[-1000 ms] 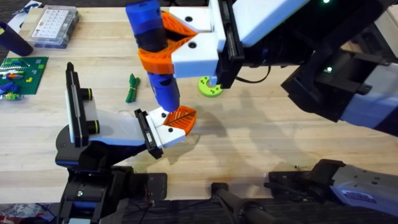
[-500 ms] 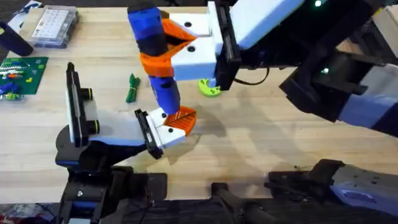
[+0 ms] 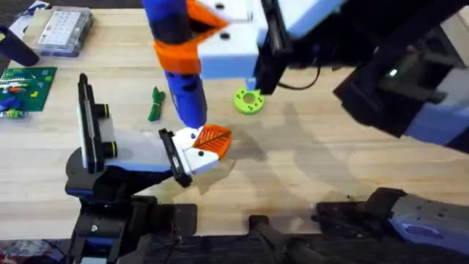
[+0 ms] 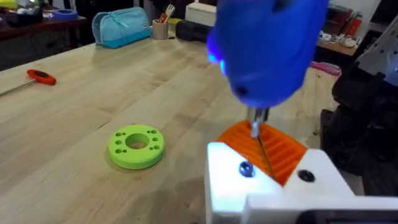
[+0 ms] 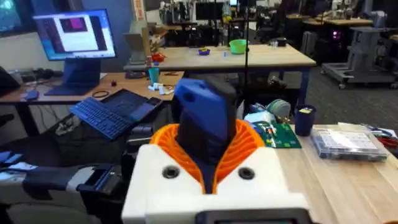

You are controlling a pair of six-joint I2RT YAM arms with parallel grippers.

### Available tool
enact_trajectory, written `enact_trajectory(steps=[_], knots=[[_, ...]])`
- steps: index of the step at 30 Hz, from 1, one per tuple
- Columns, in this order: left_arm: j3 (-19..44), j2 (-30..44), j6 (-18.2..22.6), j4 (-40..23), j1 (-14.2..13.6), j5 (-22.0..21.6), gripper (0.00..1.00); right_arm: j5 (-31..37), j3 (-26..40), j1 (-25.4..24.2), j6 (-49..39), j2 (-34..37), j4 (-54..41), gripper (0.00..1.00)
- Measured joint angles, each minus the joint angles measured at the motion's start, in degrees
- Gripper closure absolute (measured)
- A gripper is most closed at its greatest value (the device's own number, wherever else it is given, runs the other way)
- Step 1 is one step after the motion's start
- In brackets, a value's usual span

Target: Pick up the gripper from the table and insert it into the empty holder that is missing its gripper. Then pick up a screw, insert it into the mounting hole, and use the screwdriver to tighten it. Finally, clean up the table by picking up the vegetable and placing it into the bucket.

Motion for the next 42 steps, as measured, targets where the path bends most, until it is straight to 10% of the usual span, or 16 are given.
enact_trajectory(steps=[20, 42], knots=[[0.00, 0.02, 0.02, 0.00, 0.00, -0.02, 0.981, -3.43, 18.43, 0.55, 0.32, 1.42, -13.49, 0.954], [0.00, 0.02, 0.00, 0.00, 0.00, 0.00, 0.981, -5.01, 17.76, 2.14, -3.88, 6.23, -13.66, 0.953]])
